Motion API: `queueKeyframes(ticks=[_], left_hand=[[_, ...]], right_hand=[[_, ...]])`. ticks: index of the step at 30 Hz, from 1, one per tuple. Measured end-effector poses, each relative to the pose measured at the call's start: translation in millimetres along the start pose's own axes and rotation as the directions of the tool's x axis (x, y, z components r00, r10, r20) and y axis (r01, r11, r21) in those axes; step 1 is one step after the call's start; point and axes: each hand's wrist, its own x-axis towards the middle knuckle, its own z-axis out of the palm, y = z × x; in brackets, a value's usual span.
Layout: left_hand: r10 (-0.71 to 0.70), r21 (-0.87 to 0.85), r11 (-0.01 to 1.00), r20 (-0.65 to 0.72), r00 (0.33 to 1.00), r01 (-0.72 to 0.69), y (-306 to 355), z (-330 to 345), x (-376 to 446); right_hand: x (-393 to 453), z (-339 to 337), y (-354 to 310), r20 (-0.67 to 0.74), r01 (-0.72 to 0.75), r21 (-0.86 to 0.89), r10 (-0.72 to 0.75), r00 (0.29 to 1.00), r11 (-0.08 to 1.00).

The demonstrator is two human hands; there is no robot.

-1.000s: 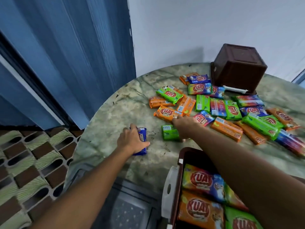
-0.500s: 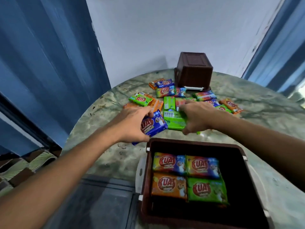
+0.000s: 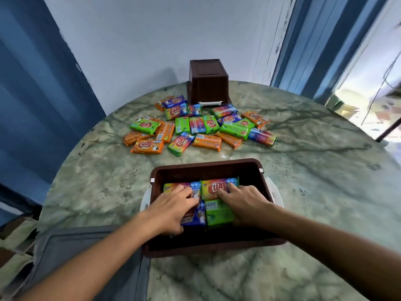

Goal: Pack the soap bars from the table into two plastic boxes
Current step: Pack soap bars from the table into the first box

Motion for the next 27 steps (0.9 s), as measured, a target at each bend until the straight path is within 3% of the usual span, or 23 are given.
queueKeyframes(ticks=[6,10,16,20,22,25,27], left_hand=[[-0.063,0.082,0.995,-0.014,0.998,0.064,4.1,22.9,-1.4],[-0.111,0.061,0.992,0.020,0.994,0.109,5.2,25.5,6.0],[-0.088,-0.130,0.987,0.038,0.995,0.092,-12.7,8.4,11.9],[-0.127,0.049,0.991,0.014,0.992,0.126,5.7,17.8,10.7],[-0.149,0.123,0.981,-0.028,0.988,0.152,15.9,23.3,12.3],[-0.154,0.044,0.987,-0.077,0.985,0.157,11.0,22.6,14.3],[-0.161,-0.080,0.985,-0.072,0.984,0.155,2.4,18.4,12.9]], right_hand=[[-3.8,14.7,3.2,-0.067,0.076,-0.017,-0.077,0.995,0.997],[2.2,16.3,8.5,0.009,0.094,0.022,-0.094,0.996,0.995],[4.8,-1.1,15.0,0.001,0.131,0.088,-0.132,0.991,0.987],[0.8,1.7,-7.5,0.014,0.103,-0.128,-0.102,0.995,0.986],[4.6,0.9,-17.8,0.104,0.108,-0.232,-0.085,0.991,0.967],[6.3,-8.6,-20.8,0.044,0.092,-0.331,-0.082,0.996,0.939],[10.2,-12.4,-15.3,0.088,0.157,-0.243,-0.139,0.986,0.957]])
